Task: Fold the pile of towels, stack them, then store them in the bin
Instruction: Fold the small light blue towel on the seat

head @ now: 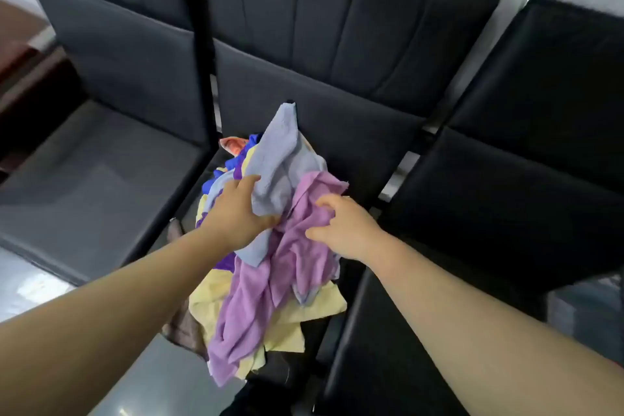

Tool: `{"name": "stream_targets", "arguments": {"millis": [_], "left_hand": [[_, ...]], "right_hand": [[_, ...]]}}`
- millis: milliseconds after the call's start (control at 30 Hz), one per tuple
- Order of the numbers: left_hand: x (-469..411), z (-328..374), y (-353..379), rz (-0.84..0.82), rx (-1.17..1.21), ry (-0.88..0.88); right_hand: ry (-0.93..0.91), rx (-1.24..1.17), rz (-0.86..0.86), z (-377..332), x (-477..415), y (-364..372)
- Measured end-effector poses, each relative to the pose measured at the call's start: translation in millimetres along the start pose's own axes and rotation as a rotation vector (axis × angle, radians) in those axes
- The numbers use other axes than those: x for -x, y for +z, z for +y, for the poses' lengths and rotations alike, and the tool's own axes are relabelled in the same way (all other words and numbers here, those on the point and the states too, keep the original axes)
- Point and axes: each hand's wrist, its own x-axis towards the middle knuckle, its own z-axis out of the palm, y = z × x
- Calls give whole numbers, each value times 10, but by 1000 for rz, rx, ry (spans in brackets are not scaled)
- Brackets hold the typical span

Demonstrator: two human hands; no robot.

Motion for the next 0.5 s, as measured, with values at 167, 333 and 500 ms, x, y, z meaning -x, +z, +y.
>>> {"name": "stream_targets", "arguments": {"millis": [167, 333, 500], "left_hand": [[-433, -330, 234, 3, -131, -113], [-513, -517, 289, 60, -82, -65], [-210, -106, -5, 281, 192, 150]], "right_hand": [[100, -86, -5, 72, -559, 514], [131, -157, -15, 164, -810, 817], [234, -703, 4, 65, -664, 620]]}}
